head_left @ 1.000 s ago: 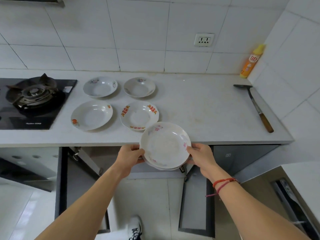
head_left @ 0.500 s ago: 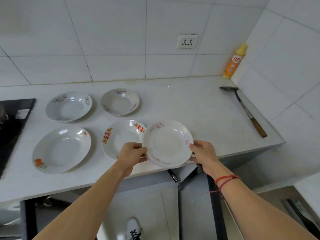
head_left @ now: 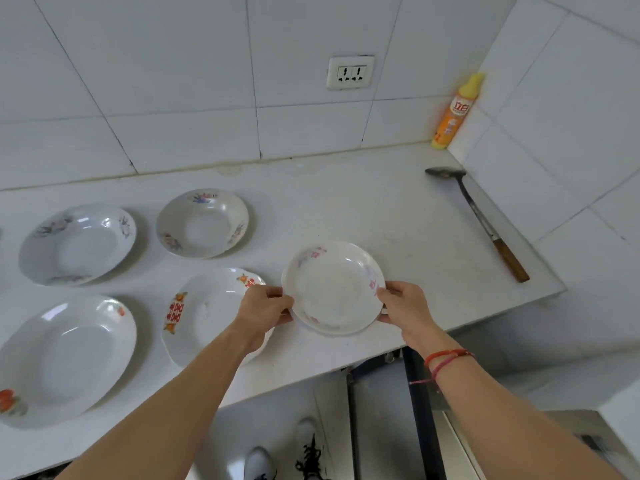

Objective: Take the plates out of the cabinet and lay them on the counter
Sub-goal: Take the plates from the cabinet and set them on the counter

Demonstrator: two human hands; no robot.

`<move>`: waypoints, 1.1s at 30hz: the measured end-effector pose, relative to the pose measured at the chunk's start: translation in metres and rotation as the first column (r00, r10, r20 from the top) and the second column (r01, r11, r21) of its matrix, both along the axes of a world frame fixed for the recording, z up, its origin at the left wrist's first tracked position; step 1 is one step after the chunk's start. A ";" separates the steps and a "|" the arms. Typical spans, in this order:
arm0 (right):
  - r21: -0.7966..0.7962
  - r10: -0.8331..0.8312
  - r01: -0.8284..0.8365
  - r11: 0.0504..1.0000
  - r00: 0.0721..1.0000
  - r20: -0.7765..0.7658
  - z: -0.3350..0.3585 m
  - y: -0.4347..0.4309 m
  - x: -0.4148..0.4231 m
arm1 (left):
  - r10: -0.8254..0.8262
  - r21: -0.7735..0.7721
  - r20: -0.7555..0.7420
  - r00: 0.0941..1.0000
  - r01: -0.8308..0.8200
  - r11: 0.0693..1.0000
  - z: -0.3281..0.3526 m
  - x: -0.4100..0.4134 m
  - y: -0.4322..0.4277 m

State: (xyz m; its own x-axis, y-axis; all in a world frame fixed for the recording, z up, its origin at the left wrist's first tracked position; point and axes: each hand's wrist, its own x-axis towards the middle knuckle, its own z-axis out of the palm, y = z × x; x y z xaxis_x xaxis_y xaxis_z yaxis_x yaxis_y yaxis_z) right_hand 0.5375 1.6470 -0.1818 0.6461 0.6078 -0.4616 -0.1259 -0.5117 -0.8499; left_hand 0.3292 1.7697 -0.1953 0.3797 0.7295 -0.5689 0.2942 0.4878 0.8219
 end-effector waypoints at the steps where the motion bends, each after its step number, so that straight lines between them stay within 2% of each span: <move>1: -0.001 0.010 -0.010 1.000 1.000 -0.004 -0.001 0.004 0.006 | -0.002 0.000 -0.010 1.000 0.002 1.000 -0.001 0.005 0.002; 14: -0.144 0.087 -0.087 0.986 0.996 -0.009 -0.038 0.014 0.049 | 0.005 -0.047 -0.220 0.975 -0.015 0.999 -0.031 0.050 -0.002; 26: -0.173 0.133 -0.127 0.977 0.991 0.027 -0.046 0.012 0.052 | -0.012 -0.033 -0.282 0.959 0.003 0.999 -0.029 0.055 -0.008; 30: -0.240 0.205 -0.178 0.954 0.975 0.091 -0.046 0.012 0.054 | -0.029 0.031 -0.346 0.938 0.042 0.999 -0.028 0.053 -0.005; 33: -0.315 0.262 -0.191 0.930 0.944 0.201 -0.040 0.012 0.056 | -0.018 0.146 -0.410 0.912 0.085 0.986 -0.017 0.054 -0.006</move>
